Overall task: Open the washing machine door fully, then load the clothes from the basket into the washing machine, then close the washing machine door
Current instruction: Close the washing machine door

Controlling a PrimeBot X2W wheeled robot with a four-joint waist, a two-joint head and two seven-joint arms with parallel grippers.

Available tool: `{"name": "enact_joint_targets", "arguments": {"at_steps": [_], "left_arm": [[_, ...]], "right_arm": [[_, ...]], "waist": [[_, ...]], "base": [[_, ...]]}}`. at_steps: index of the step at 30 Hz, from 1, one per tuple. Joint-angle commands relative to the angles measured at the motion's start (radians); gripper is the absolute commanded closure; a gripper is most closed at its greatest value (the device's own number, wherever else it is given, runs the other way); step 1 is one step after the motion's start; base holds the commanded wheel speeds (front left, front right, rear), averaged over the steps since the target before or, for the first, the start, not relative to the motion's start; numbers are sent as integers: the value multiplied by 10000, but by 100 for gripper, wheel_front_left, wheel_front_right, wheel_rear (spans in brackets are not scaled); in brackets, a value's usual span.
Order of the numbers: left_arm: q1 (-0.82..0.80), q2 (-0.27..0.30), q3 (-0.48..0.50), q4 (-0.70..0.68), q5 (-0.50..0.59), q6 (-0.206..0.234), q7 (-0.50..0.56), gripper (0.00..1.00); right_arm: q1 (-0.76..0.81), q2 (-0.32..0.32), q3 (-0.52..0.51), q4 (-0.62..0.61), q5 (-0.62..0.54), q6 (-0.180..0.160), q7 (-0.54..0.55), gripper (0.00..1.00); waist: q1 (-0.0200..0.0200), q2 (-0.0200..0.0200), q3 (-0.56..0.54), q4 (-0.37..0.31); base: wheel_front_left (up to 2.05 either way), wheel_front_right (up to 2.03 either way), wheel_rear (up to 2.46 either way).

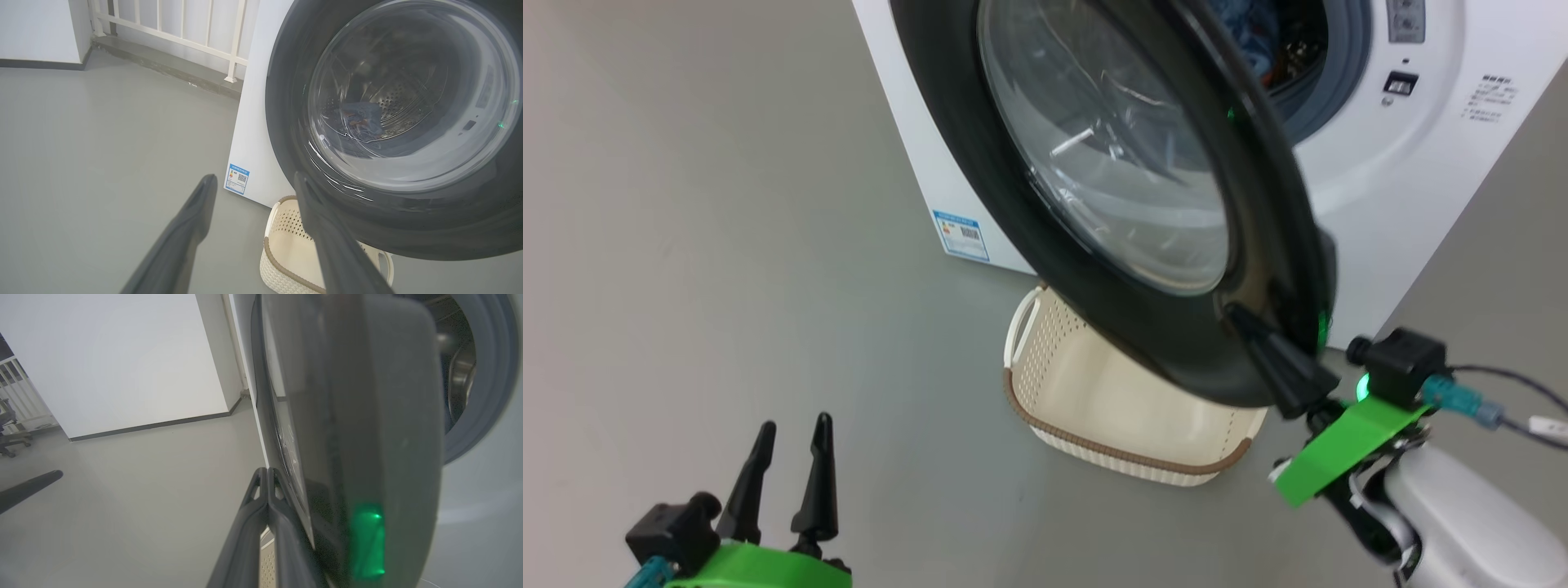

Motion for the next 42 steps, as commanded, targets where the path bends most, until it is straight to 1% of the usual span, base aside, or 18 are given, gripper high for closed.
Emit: {"name": "enact_joint_targets", "arguments": {"at_steps": [1,8,17,33,42], "left_arm": [[-433,141,294,-286,-58,-35,-107,0],[-692,34,211,-337,-71,-35,-107,0],[-1078,-126,145,-496,-41,-35,-107,0],[-1539,-349,0,-582,-37,-35,-107,0],[-1756,-407,-118,-579,-49,-35,-107,0]], "right_arm": [[-360,-207,-96,-15,142,-2,-51,100],[-1028,-627,-471,468,270,-2,-51,100],[-2435,-1283,-991,547,265,-2,-51,100],[-4824,-2585,-636,991,380,-2,-51,100],[-6108,-3125,-824,1233,478,-2,-51,100]], "waist": [[0,0,306,29],[0,0,817,131],[0,0,1732,258],[0,0,2930,290],[0,0,3332,307]], "base": [[0,0,0],[0,0,0],[0,0,0],[0,0,0],[0,0,0]]}}
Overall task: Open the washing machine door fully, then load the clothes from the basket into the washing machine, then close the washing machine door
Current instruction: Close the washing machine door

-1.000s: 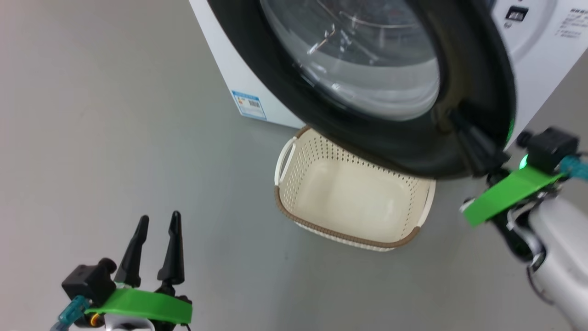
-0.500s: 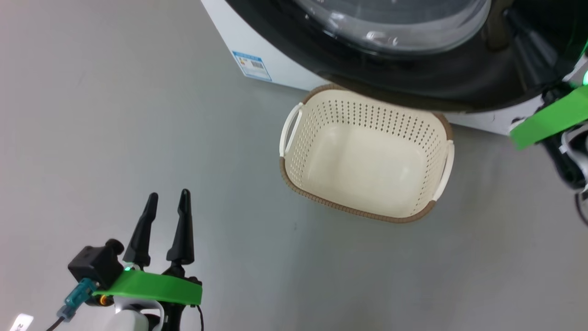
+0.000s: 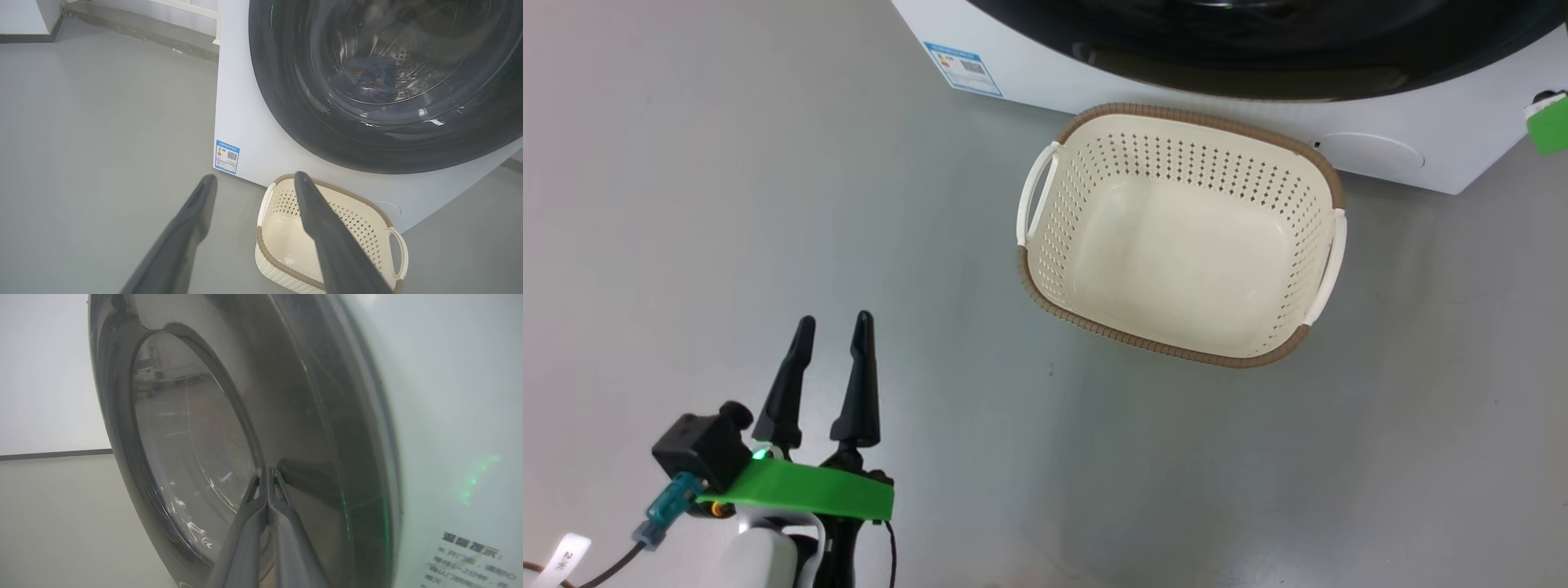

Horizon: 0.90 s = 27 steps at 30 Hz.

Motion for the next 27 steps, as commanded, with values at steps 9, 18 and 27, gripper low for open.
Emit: {"name": "enact_joint_targets", "arguments": {"at_steps": [9,18,27], "left_arm": [[-91,213,343,-86,-9,-21,-65,0],[-26,346,398,0,8,-21,-65,0],[241,636,412,161,9,-21,-65,0]], "right_arm": [[-263,-271,-368,50,64,-107,-49,100],[443,76,-426,-98,-265,-107,-49,63],[1978,623,-684,-829,-656,-107,-49,0]], "waist": [[-1,-1,-244,-1],[-1,-1,-831,-233],[-1,-1,-2045,-885]], "base": [[0,0,0],[0,0,0],[0,0,0]]}}
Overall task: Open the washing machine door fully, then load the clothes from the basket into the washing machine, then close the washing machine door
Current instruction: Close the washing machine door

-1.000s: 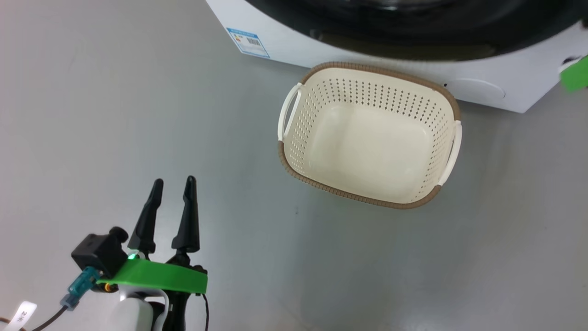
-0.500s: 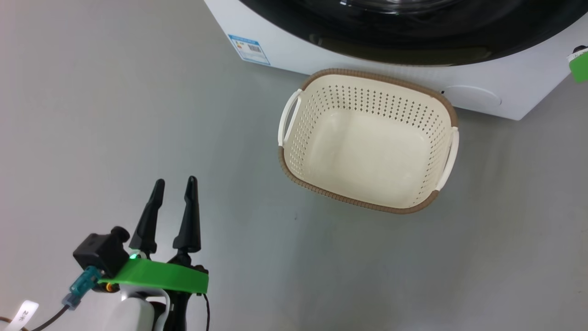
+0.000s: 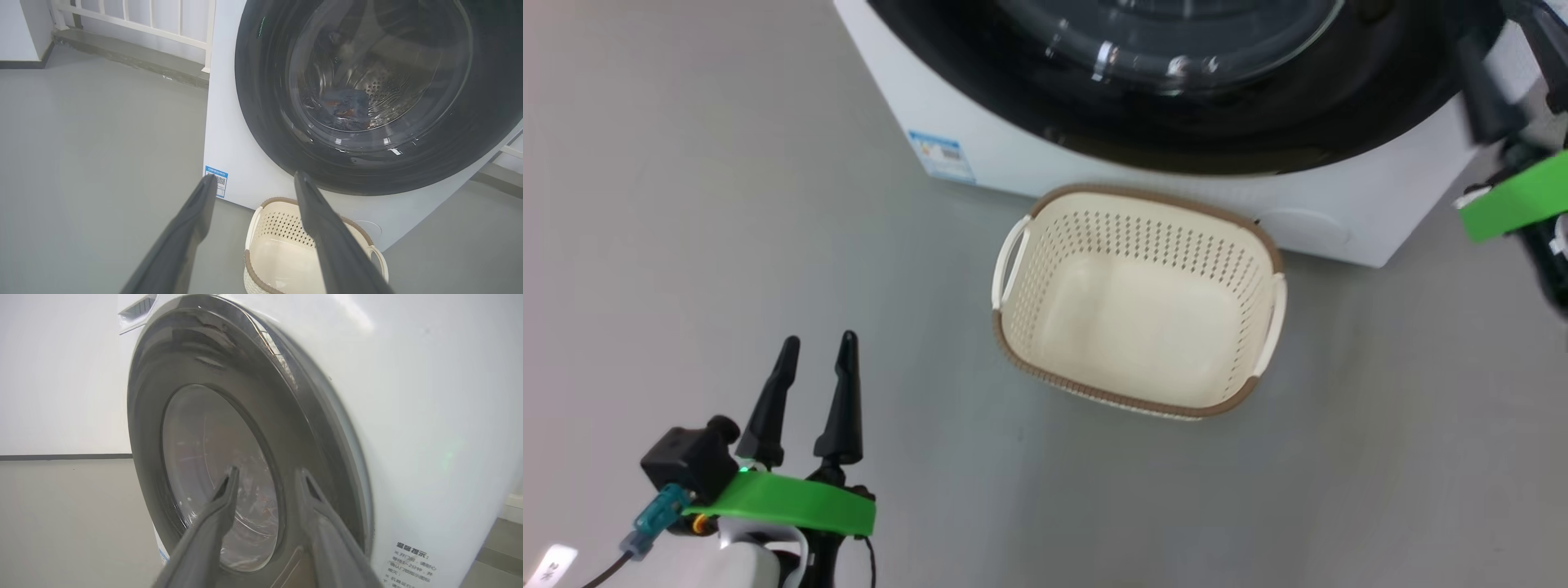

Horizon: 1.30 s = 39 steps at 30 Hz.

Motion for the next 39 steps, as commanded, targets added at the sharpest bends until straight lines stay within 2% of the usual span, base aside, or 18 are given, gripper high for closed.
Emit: {"name": "enact_joint_targets", "arguments": {"at_steps": [1,14,22,29,39], "left_arm": [[117,391,388,-135,7,-21,-65,0],[640,894,498,-97,14,-21,-65,0],[858,1016,601,-203,55,-21,-65,0],[1070,998,705,-286,59,35,-65,0],[1335,938,843,-627,-234,32,-65,0]], "right_arm": [[459,50,-129,-333,-141,-29,-49,0],[2964,918,-779,-1181,-604,-29,-49,0],[3964,1099,-857,-1443,-881,-29,-49,0],[4678,1292,-1072,-1600,-930,-29,-49,0],[5871,1847,-1931,-1749,-1128,-29,-49,0]], "waist": [[1,0,-658,-517],[1,0,-2204,-2167],[1,0,-2632,-3130],[1,0,-2921,-3690],[1,0,-3076,-4300]], "base": [[0,0,0],[0,0,0],[0,0,0],[0,0,0],[0,0,0]]}}
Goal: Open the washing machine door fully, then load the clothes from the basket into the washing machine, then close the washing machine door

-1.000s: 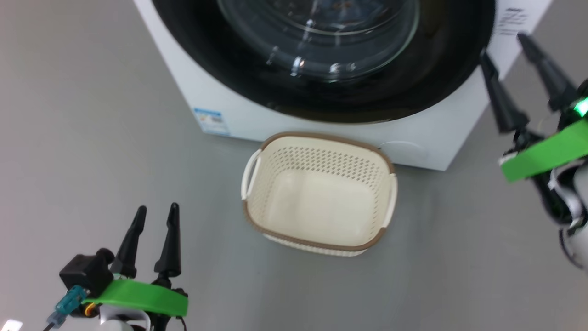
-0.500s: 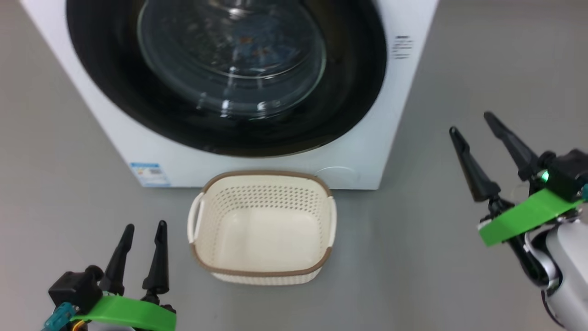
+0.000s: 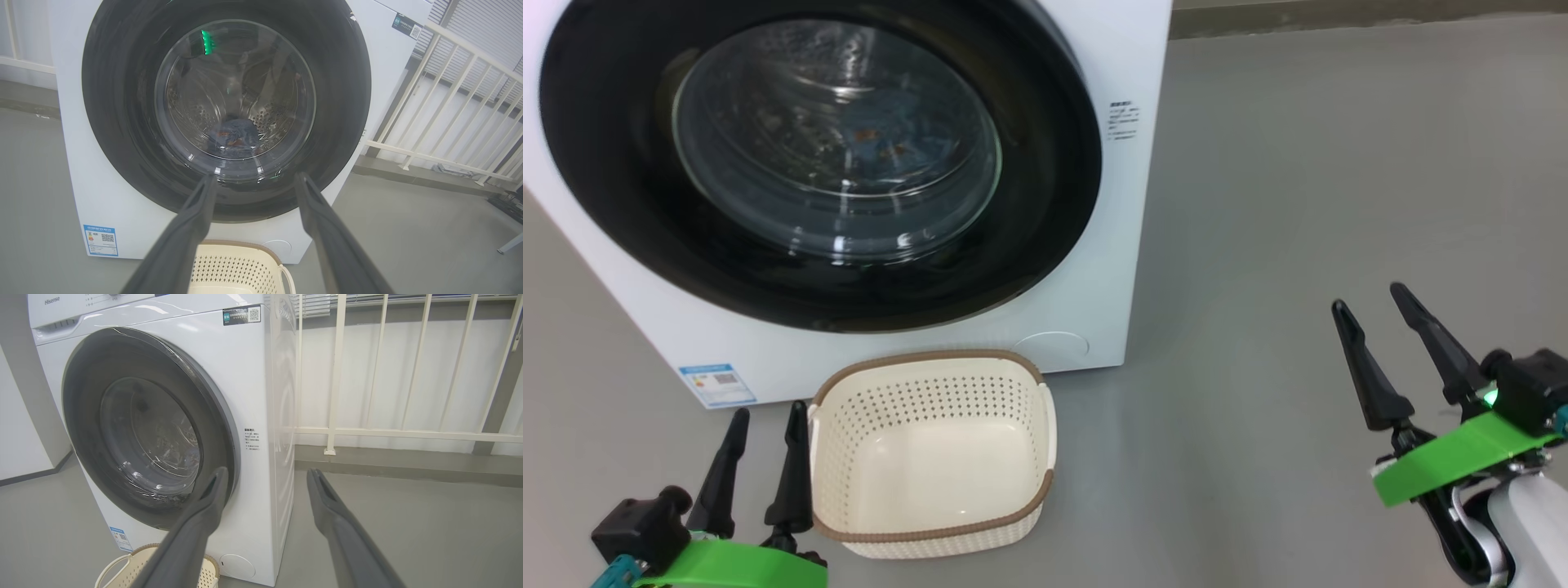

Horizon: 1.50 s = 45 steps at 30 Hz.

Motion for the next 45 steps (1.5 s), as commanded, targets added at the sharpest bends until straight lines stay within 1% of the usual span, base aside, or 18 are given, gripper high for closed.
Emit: {"name": "enact_joint_targets", "arguments": {"at_steps": [1,6,9,23,45], "left_arm": [[-74,184,371,-282,-145,10,-65,0],[4,196,339,-320,-275,-3,-65,0],[46,208,313,-321,-306,-8,-65,0],[53,245,154,-293,-381,-17,-65,0],[85,297,88,-312,-390,63,-65,0]], "right_arm": [[83,-111,13,-250,-155,-29,-49,0],[517,121,-651,-242,-375,-29,-49,0],[718,254,-826,-272,-475,-29,-49,0],[950,391,-1108,-140,-662,-29,-49,0],[899,562,-1118,-89,-691,-29,-49,0]], "waist": [[1,0,-97,-151],[1,0,-163,-291],[1,0,-211,-335],[1,0,-228,-141],[1,0,-199,-20]], "base": [[0,0,0],[0,0,0],[0,0,0],[0,0,0],[0,0,0]]}}
